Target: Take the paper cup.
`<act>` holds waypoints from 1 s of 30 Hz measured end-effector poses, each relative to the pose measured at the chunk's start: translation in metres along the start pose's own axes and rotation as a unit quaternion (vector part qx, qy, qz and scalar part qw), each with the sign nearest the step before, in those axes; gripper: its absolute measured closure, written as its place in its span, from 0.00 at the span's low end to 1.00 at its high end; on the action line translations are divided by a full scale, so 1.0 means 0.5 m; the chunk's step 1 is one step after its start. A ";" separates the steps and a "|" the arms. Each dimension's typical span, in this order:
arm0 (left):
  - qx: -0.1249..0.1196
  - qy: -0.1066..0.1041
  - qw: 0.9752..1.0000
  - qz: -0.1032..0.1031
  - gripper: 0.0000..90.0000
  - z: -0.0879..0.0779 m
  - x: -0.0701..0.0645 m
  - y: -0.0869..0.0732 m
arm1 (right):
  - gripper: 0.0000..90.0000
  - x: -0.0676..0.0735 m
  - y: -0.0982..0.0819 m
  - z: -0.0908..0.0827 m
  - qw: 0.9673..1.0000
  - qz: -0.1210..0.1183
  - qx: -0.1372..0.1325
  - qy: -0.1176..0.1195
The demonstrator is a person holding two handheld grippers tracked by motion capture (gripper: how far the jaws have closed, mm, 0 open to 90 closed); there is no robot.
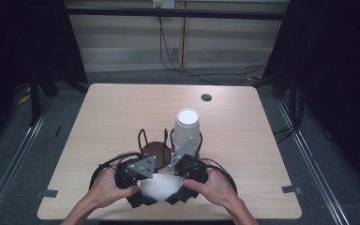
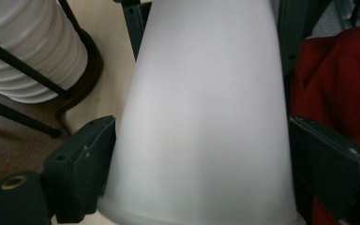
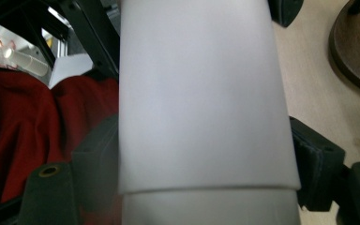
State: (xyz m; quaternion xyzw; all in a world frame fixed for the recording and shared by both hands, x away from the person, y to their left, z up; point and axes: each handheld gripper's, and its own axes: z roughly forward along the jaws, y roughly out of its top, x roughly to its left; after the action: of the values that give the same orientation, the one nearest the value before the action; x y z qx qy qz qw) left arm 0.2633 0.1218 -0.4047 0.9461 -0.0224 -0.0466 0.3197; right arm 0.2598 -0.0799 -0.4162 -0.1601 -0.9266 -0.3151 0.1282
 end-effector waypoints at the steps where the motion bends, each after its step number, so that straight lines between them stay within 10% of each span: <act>1: 0.000 0.000 1.000 0.000 0.12 0.000 0.000 0.000 | 0.26 0.000 0.000 0.000 1.000 0.000 0.000 0.000; 20: -0.107 0.018 0.993 -0.044 0.17 -0.060 0.008 -0.016 | 0.27 -0.011 -0.020 -0.023 0.999 0.028 -0.016 -0.010; 30: -0.119 0.041 0.988 -0.091 0.18 -0.072 0.011 -0.054 | 0.27 -0.019 -0.034 -0.038 0.999 0.038 -0.029 -0.015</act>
State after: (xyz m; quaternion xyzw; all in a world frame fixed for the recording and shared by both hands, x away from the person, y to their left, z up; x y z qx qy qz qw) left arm 0.2726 0.1646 -0.3931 0.9004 0.0824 -0.0387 0.4254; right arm 0.2646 -0.1064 -0.4140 -0.2037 -0.9123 -0.3340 0.1210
